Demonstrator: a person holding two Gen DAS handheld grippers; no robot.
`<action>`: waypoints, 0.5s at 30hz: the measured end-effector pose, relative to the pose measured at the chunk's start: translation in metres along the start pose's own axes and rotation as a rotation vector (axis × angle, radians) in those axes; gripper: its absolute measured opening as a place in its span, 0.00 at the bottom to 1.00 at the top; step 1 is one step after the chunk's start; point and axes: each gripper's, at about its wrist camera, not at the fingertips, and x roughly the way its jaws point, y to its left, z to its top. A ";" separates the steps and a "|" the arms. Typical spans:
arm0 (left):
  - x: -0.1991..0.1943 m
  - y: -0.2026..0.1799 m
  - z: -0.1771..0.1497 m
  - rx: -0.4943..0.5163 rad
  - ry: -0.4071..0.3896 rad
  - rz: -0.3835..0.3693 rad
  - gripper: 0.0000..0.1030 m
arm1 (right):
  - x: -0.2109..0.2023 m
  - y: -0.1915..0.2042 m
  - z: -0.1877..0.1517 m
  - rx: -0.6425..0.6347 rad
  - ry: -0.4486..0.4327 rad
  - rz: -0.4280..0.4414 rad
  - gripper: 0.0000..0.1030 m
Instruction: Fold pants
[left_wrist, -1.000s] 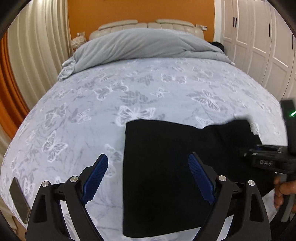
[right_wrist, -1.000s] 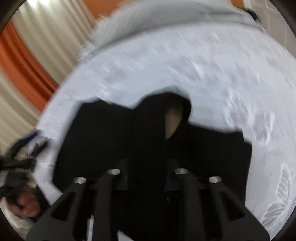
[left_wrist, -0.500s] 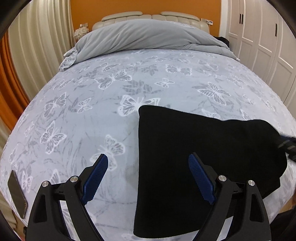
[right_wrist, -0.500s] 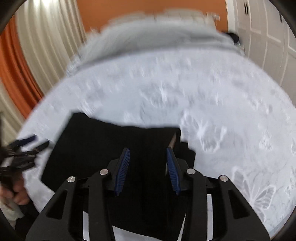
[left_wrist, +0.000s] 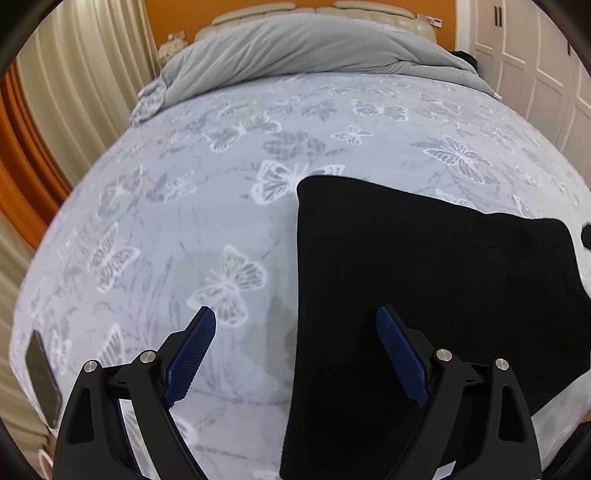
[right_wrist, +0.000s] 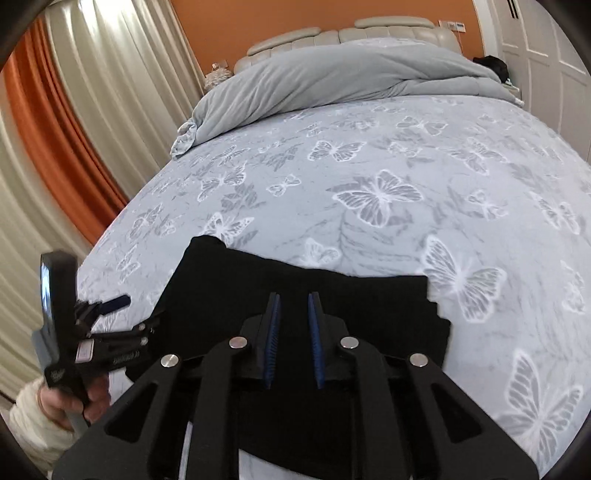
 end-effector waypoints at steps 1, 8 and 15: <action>0.000 0.001 0.000 -0.004 0.001 -0.001 0.84 | 0.018 -0.004 0.001 0.005 0.047 -0.032 0.14; -0.002 -0.002 0.000 0.006 -0.009 0.002 0.84 | 0.027 -0.008 0.013 0.056 0.043 -0.098 0.17; -0.011 -0.008 -0.003 0.033 -0.019 -0.025 0.84 | 0.031 -0.014 -0.030 -0.038 0.148 -0.148 0.16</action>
